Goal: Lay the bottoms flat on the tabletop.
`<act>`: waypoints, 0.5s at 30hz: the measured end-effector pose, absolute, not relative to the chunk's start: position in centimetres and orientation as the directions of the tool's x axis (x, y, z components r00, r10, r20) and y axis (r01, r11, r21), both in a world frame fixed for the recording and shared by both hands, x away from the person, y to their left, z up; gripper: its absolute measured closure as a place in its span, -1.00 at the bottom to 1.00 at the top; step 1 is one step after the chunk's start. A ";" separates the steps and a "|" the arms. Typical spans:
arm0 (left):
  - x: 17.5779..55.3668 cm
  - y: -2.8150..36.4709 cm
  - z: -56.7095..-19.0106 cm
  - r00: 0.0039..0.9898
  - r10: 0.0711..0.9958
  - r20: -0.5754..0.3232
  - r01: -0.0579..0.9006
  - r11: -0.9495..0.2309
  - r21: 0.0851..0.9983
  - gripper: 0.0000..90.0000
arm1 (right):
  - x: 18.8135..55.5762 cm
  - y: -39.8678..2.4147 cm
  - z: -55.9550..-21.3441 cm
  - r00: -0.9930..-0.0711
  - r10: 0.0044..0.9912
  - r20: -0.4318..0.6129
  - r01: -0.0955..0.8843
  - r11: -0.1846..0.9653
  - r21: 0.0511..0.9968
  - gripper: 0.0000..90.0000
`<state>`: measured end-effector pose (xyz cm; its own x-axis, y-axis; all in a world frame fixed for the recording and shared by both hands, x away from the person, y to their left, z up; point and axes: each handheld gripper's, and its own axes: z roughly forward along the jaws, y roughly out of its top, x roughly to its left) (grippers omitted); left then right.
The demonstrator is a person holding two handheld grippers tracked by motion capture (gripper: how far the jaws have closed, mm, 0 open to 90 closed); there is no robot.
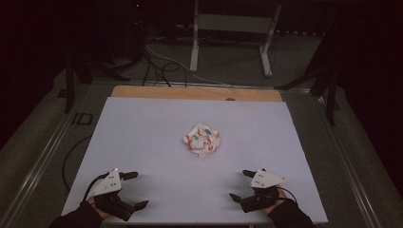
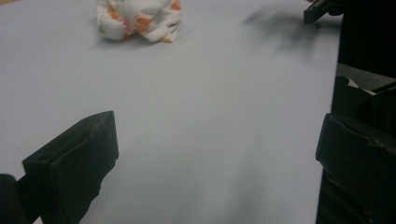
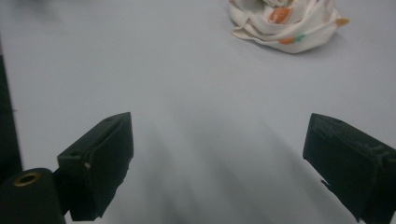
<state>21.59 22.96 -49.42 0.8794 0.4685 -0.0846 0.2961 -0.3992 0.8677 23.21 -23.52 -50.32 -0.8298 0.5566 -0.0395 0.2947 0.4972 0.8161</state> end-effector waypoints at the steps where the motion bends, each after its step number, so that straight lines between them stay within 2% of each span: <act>1: 21.6 22.9 -49.4 0.883 0.462 -0.084 0.295 -0.406 0.865 -0.99 | 23.1 -23.4 -49.9 -0.832 0.553 -0.038 0.292 0.495 0.818 -0.80; 10: 21.5 21.6 -47.7 0.907 0.412 -0.081 0.264 -0.411 0.872 -0.99 | 22.7 -23.0 -48.4 -0.839 0.543 -0.030 0.289 0.493 0.821 -0.80; 15: 22.0 20.3 -46.4 0.918 0.390 -0.065 0.237 -0.411 0.880 -0.99 | 22.7 -23.3 -46.3 -0.833 0.553 -0.028 0.295 0.486 0.823 -0.80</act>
<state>22.00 20.35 -46.35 0.9183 0.3904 -0.0655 0.2373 -0.4105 0.8804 22.74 -23.28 -46.34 -0.8327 0.5530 -0.0281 0.2948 0.4856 0.8230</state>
